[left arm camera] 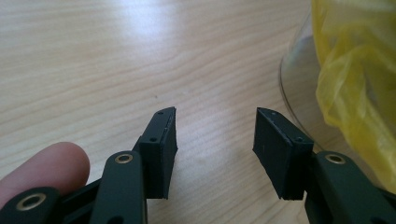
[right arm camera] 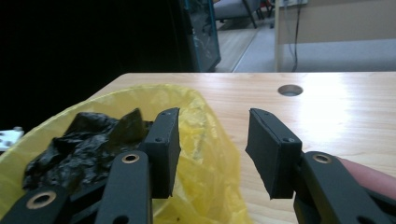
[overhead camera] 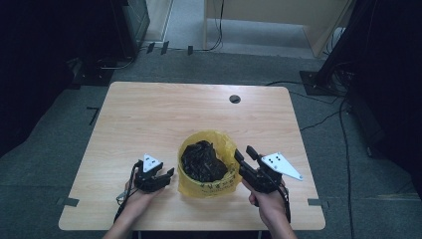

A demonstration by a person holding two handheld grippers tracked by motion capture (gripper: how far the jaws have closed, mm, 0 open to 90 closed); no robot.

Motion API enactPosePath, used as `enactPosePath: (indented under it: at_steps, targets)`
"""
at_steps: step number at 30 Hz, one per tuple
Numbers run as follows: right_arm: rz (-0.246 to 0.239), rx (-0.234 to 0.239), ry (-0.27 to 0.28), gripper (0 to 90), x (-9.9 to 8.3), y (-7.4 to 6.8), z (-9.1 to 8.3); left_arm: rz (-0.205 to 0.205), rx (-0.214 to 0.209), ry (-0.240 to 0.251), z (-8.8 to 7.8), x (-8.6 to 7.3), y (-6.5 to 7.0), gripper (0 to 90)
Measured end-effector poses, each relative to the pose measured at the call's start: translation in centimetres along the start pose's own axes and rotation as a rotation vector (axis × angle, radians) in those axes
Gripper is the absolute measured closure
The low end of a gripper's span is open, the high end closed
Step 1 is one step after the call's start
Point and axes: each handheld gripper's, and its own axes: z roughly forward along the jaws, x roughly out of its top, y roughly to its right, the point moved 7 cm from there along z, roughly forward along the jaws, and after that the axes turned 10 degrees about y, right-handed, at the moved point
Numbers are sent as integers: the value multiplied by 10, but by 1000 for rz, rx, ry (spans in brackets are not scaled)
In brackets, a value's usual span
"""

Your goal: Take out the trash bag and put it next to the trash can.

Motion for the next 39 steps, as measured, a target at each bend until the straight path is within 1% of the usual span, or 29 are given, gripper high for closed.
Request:
enactPosePath:
  at_steps: [3,5,7,9,11,13,14,15,16,17,18,19,20,21,22,23,25,27,29,30,31,32,33,34,35,37,39]
  targets:
    - [-3,12,-7,554,0,-4,1,-1,-3,-12,2,-2,1,486]
    - [-14,20,-26,552,-3,-6,2,12,-6,-19,3,-3,3,483]
    - [-12,19,-39,550,-6,-6,4,19,-14,-19,3,-3,5,479]
    - [-10,18,-45,551,-7,-6,4,33,-27,-21,4,-3,8,475]
    - [-20,10,-51,555,-10,-6,6,46,-56,-27,3,-4,11,467]
    - [-26,-2,-57,579,-15,-6,8,60,-76,-29,3,-5,15,461]
    - [-26,-2,-57,579,-15,-6,8,60,-76,-29,3,-5,15,458]
    - [-28,-6,-61,609,-18,-6,9,63,-94,-30,3,-5,18,455]
    - [-28,-6,-61,609,-18,-6,9,63,-94,-30,3,-5,18,454]
    - [-30,3,-50,641,-19,-8,10,79,-103,-27,4,-5,23,454]
    - [-37,6,-51,654,-19,-9,10,79,-103,-27,4,-5,23,461]
    - [-37,6,-51,654,-19,-9,10,82,-95,-14,4,-4,24,461]
    - [-48,8,-48,668,-19,-10,10,75,-89,-1,3,-2,25,495]
    - [-55,9,-44,680,-19,-11,10,60,-94,10,3,-1,26,533]
    - [-58,12,-42,686,-20,-11,11,42,-104,26,2,1,28,569]
    - [-58,13,-41,686,-20,-11,11,35,-120,43,1,3,30,629]
    - [-53,17,-40,686,-20,-11,12,33,-154,69,-2,6,35,705]
    - [-52,15,-40,687,-20,-11,12,27,-167,80,-4,9,38,797]
    - [-47,14,-41,687,-20,-11,12,11,-185,90,-6,13,39,846]
    - [-43,14,-42,687,-20,-11,12,-6,-199,98,-8,16,39,870]
    - [-44,14,-42,688,-20,-11,13,-26,-212,109,-10,20,39,885]
    - [-44,15,-42,687,-20,-11,13,-55,-233,131,-15,27,38,892]
    - [-44,16,-43,687,-20,-11,13,-74,-243,149,-18,31,37,900]
    - [-45,16,-42,687,-20,-11,13,-103,-256,182,-24,40,34,900]
    - [-45,16,-42,687,-20,-11,13,-119,-265,199,-29,46,32,900]
    - [-46,14,-41,687,-20,-11,14,-162,-287,253,-41,60,28,900]
    - [-47,12,-42,687,-20,-11,14,-188,-310,299,-54,73,26,900]
